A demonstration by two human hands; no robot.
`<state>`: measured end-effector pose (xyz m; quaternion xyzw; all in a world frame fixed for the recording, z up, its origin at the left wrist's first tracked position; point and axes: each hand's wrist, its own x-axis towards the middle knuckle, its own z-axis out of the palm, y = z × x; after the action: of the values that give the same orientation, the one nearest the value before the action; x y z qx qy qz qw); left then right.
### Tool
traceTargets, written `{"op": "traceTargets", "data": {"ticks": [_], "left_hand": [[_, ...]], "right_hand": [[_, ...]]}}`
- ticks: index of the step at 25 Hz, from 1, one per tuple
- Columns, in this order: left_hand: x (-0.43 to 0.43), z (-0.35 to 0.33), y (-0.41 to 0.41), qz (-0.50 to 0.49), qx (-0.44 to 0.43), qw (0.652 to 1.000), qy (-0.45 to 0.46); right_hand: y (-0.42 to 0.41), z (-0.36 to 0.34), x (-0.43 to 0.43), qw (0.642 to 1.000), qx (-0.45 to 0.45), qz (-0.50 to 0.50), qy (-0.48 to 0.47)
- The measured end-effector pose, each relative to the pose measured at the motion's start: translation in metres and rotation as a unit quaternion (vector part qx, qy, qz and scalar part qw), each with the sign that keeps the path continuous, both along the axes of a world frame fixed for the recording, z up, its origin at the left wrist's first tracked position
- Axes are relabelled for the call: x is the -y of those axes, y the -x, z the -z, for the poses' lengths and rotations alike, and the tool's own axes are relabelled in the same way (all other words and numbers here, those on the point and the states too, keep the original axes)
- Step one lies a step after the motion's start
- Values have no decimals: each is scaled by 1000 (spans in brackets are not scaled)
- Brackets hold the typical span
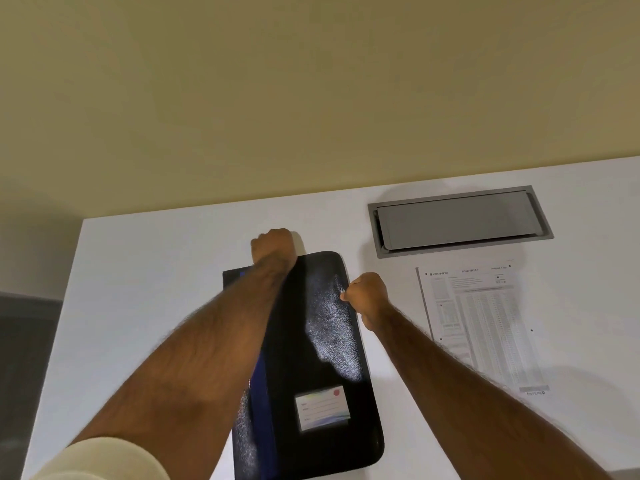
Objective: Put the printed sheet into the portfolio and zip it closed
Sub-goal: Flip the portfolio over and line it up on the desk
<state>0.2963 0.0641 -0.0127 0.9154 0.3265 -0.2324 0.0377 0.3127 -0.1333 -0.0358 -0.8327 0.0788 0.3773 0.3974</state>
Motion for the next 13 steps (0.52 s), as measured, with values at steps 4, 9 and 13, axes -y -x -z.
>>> {"op": "traceTargets", "data": {"ticks": [4, 9, 13], "left_hand": [[37, -1, -30, 39, 48, 998, 18], [80, 5, -51, 130, 51, 988, 70], [85, 9, -49, 158, 74, 976, 128]], "right_hand": [[0, 5, -3, 1000, 3, 6, 26], [0, 9, -4, 999, -2, 39, 10], [-6, 13, 3, 999, -23, 33, -13]]}}
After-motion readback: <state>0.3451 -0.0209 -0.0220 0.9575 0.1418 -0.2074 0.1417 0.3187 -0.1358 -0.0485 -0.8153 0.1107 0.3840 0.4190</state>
